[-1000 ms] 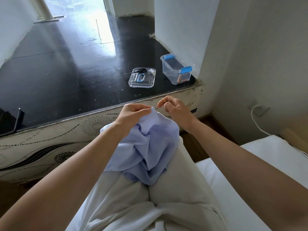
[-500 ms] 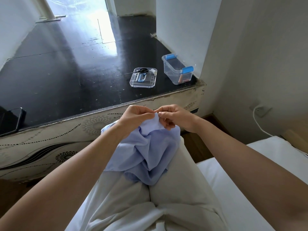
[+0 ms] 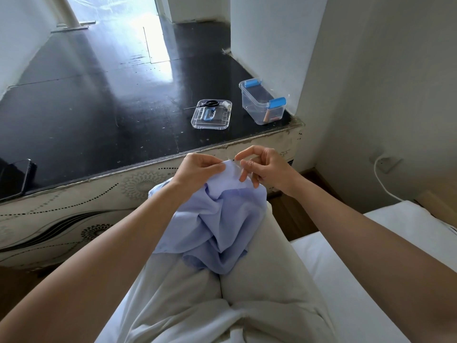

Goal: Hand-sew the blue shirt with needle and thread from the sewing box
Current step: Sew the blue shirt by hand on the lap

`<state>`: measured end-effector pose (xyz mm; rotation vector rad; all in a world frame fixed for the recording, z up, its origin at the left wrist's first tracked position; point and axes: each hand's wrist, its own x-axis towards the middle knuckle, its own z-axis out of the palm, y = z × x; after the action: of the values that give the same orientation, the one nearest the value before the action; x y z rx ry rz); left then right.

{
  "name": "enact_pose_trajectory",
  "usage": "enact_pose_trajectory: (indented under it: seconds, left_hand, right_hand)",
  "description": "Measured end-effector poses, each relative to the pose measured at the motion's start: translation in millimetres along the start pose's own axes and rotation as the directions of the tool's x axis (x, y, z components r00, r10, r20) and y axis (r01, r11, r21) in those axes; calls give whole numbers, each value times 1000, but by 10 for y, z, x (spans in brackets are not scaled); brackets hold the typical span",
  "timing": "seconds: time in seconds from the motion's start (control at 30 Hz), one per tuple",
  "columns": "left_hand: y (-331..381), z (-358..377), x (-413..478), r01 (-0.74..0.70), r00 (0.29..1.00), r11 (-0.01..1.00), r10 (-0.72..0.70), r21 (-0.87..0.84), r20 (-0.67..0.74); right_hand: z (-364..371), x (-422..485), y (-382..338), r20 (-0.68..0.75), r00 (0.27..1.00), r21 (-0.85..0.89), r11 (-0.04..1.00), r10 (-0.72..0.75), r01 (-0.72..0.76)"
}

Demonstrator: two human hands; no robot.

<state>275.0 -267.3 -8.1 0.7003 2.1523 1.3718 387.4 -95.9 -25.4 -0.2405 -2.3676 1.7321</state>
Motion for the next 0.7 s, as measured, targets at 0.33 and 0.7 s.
enact_pose_trajectory:
  seconds: [0.33,0.7]
  left_hand:
    - [41,3,-26,17,1000,995,-16,-97,6]
    - [57,0,-11,24,1000,997,-23,-72,17]
  right_hand:
    - [-25,-23,74,0,996,-50,995,-86,86]
    - [-52,-9,91,34,995,-29,995,-95,96]
